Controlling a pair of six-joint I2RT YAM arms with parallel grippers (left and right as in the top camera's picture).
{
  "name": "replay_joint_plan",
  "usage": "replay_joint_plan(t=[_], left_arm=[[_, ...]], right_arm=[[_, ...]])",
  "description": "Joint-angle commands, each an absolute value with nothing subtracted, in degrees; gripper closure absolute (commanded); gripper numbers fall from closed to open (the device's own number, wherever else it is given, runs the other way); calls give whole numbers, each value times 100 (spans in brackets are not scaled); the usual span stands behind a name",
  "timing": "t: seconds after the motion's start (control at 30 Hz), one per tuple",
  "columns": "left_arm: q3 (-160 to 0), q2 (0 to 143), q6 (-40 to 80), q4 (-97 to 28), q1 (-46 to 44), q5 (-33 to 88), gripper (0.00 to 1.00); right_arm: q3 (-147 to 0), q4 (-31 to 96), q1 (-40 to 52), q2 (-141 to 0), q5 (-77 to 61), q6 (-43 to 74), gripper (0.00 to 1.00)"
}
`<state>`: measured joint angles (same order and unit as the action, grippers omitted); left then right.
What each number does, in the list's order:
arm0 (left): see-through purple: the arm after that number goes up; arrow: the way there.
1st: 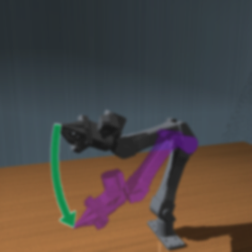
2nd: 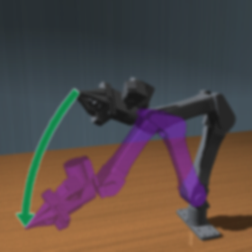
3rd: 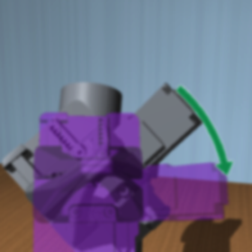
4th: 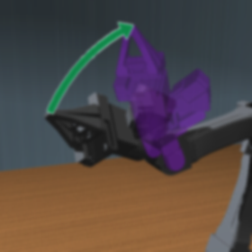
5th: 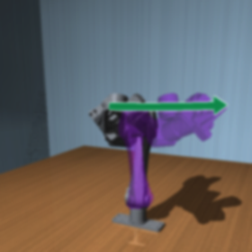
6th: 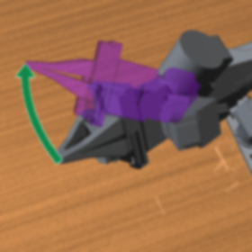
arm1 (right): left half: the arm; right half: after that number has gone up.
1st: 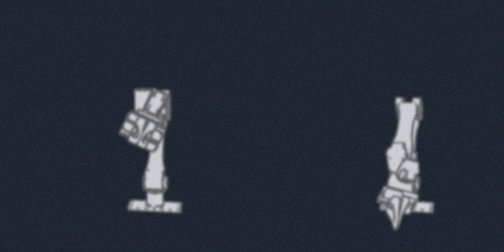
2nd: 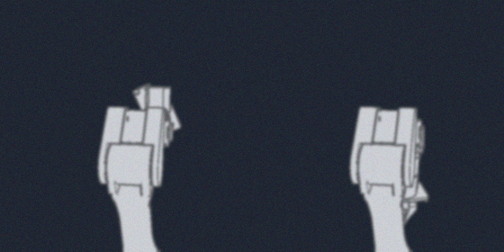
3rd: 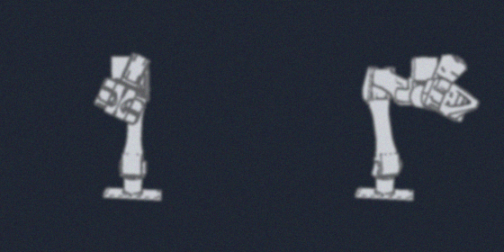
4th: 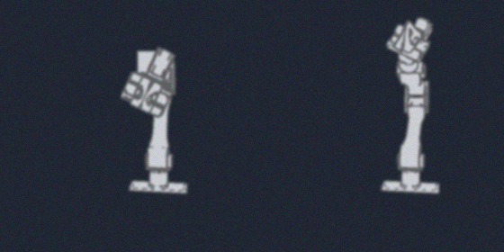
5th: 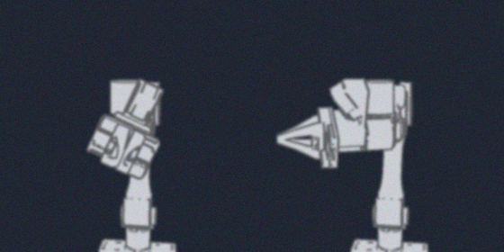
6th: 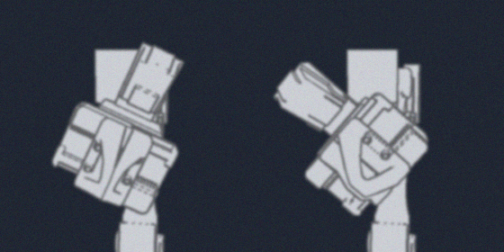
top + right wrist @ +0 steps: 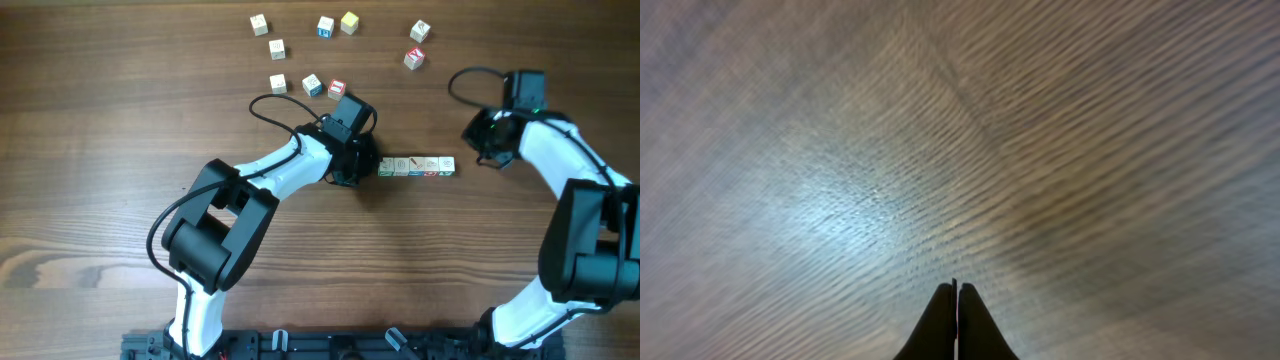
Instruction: Form a horizontal line
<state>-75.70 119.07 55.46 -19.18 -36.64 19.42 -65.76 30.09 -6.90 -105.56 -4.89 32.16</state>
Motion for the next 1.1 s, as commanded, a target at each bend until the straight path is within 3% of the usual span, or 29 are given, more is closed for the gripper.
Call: replay_joint_plan(t=[0.0, 0.43, 0.8, 0.93, 0.97, 1.07], left_arm=[[-7496, 11992, 5417, -1927, -3588, 1970, 96], [-7500, 11080, 3872, -2443, -2762, 1846, 96], [-7500, 8552, 2995, -3754, -2388, 156, 96], [-7500, 7758, 2998, -4075, -2388, -200, 96], [-7500, 7518, 2998, -4193, -2388, -305, 96], [-7500, 7015, 2998, -4491, -2388, -467, 84]], right_arm=[[-7022, 3269, -764, -10390, -718, 2860, 96], [-7026, 3782, -764, -8930, -718, 2036, 96], [-7026, 4810, -764, -6123, -735, 1297, 89], [-7026, 5076, -764, -5260, -687, 1194, 74], [-7024, 5151, -764, -4998, -690, 1194, 66], [-7024, 5358, -764, -4434, -687, 1197, 50]])
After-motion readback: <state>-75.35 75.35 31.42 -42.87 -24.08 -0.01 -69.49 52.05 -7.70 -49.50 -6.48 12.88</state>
